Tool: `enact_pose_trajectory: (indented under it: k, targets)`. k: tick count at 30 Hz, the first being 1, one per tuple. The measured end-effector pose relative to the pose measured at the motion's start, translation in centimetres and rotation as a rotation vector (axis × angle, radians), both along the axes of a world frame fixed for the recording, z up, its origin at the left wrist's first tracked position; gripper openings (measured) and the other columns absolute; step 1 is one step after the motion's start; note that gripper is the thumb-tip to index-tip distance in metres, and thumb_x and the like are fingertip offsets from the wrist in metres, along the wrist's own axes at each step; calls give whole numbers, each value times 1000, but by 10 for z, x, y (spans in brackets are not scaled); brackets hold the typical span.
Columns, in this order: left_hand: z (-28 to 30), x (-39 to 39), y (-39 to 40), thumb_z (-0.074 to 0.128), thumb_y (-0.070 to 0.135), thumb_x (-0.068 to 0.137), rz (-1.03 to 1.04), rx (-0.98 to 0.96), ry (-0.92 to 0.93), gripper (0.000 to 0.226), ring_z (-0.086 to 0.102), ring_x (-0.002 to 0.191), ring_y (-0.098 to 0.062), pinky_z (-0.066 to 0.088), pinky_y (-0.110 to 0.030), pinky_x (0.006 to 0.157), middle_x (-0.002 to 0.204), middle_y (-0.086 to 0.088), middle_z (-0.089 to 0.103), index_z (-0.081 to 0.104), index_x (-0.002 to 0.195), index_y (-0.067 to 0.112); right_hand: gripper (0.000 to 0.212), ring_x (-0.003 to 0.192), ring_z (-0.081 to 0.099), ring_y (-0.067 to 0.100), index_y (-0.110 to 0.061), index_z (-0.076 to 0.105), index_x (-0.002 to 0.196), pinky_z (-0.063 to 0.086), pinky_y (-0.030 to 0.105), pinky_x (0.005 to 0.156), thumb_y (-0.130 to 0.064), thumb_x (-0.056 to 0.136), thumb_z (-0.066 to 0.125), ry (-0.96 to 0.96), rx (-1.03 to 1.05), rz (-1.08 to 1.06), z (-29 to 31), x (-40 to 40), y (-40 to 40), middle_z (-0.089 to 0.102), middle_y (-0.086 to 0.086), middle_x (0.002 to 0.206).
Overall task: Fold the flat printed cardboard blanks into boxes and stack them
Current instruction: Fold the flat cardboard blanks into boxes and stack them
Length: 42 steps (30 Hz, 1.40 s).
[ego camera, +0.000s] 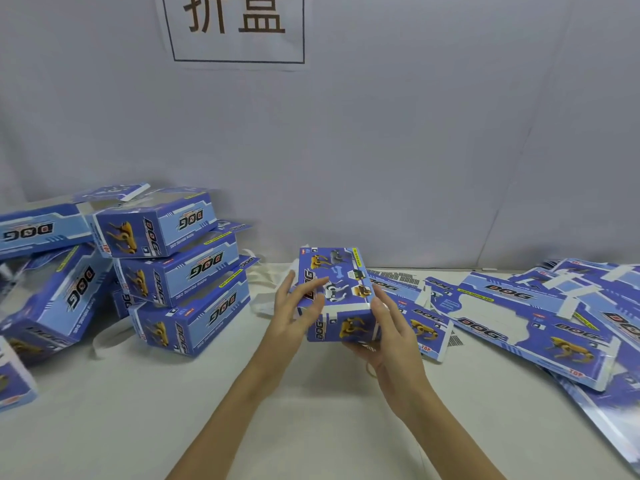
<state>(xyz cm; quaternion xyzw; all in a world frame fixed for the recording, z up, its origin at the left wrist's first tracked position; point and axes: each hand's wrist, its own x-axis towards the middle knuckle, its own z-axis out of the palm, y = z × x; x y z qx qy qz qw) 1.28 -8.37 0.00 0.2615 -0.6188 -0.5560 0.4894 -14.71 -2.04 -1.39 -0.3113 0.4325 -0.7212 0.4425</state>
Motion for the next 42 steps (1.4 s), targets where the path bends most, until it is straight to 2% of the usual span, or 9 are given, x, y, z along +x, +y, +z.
enact_pose_trajectory:
  k: [3, 6, 10, 16, 21, 24, 31, 34, 42]
  targets:
    - [-7, -2, 0, 61, 34, 97, -33, -1, 49, 43, 53, 139, -12, 58, -40, 99, 161, 17, 33, 60, 140, 37, 35, 100, 77, 32, -42, 66, 136, 66, 45, 83, -35, 102, 67, 7, -7, 2, 1, -2, 1, 80, 8, 111]
    - [-8, -3, 1, 58, 28, 101, -37, -20, 34, 43, 53, 137, -7, 59, -28, 88, 155, 27, 36, 55, 142, 38, 37, 102, 78, 32, -41, 66, 136, 66, 48, 82, -31, 101, 69, 8, 3, 1, 1, -3, 1, 80, 7, 110]
    - [-10, -7, 3, 50, 20, 107, 38, -72, -19, 33, 52, 133, 4, 59, -27, 85, 164, 12, 28, 58, 137, 29, 38, 99, 79, 32, -42, 66, 133, 67, 51, 79, -30, 98, 72, 5, 7, -26, 1, -3, 1, 81, 3, 106]
    - [-4, -6, 10, 53, 24, 100, -34, -39, 25, 46, 54, 138, -12, 58, -26, 89, 162, 6, 36, 49, 146, 28, 38, 99, 79, 28, -43, 67, 131, 66, 42, 69, -30, 96, 75, -18, -9, -55, 0, -4, 1, 81, 0, 105]
    - [-4, 0, 8, 52, 9, 104, -58, -12, 32, 45, 70, 113, -8, 58, -21, 80, 126, 25, 67, 44, 146, 24, 46, 109, 76, 31, -46, 66, 134, 64, 54, 88, -30, 93, 76, -47, -21, 31, 0, -4, 1, 79, 3, 118]
    - [-2, 7, 2, 57, 6, 103, -21, -14, 36, 45, 71, 114, -14, 59, -23, 77, 130, 18, 67, 50, 143, 27, 54, 115, 73, 35, -48, 64, 137, 58, 61, 99, -29, 89, 77, -81, -22, 118, 0, -3, 0, 76, 4, 126]
    - [-1, 7, -2, 60, 32, 95, 67, -19, 43, 49, 67, 120, -9, 61, -22, 70, 135, 18, 64, 54, 143, 41, 59, 103, 79, 25, -50, 58, 143, 67, 44, 81, -42, 87, 76, 29, -39, 36, 0, 4, 0, 80, -8, 107]
    - [-5, 2, -4, 57, 38, 95, 119, -46, 50, 45, 64, 125, -11, 61, -24, 70, 137, 21, 61, 60, 140, 38, 65, 104, 78, 24, -49, 55, 146, 67, 44, 80, -52, 84, 74, 70, -40, 22, 0, 6, 1, 80, -6, 110]
    - [-12, 0, -3, 58, 45, 94, 240, -154, 22, 34, 75, 106, -17, 63, -31, 62, 145, -4, 60, 75, 120, 33, 64, 100, 79, 26, -35, 58, 142, 66, 52, 84, -57, 83, 71, 76, -9, -20, 2, 11, 4, 81, 2, 106]
